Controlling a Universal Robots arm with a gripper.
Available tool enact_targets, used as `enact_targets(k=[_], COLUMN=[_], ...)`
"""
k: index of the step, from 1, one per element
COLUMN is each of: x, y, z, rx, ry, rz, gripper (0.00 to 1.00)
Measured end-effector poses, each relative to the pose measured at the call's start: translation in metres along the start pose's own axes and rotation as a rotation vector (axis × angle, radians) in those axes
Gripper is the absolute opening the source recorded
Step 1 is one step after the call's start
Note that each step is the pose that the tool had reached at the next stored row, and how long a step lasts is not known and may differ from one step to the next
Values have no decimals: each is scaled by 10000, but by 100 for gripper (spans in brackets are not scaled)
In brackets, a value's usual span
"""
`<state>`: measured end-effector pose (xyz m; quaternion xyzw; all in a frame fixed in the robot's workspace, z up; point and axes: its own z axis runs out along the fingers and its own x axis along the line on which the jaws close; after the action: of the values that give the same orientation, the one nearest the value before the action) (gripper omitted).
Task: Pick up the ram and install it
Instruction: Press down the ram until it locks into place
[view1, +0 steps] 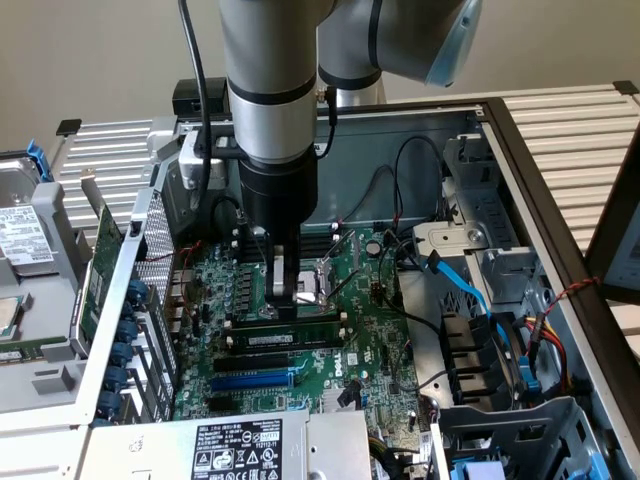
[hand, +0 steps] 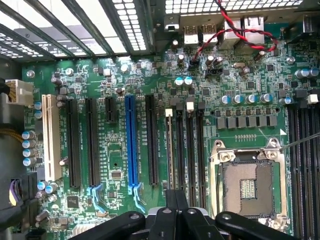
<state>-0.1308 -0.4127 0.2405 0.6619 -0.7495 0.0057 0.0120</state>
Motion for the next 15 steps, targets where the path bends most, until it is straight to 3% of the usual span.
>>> enact_targets(k=[15], x=[0], y=[0], z=[0], rx=[-60], ry=[-17], rz=[2359], gripper=[11])
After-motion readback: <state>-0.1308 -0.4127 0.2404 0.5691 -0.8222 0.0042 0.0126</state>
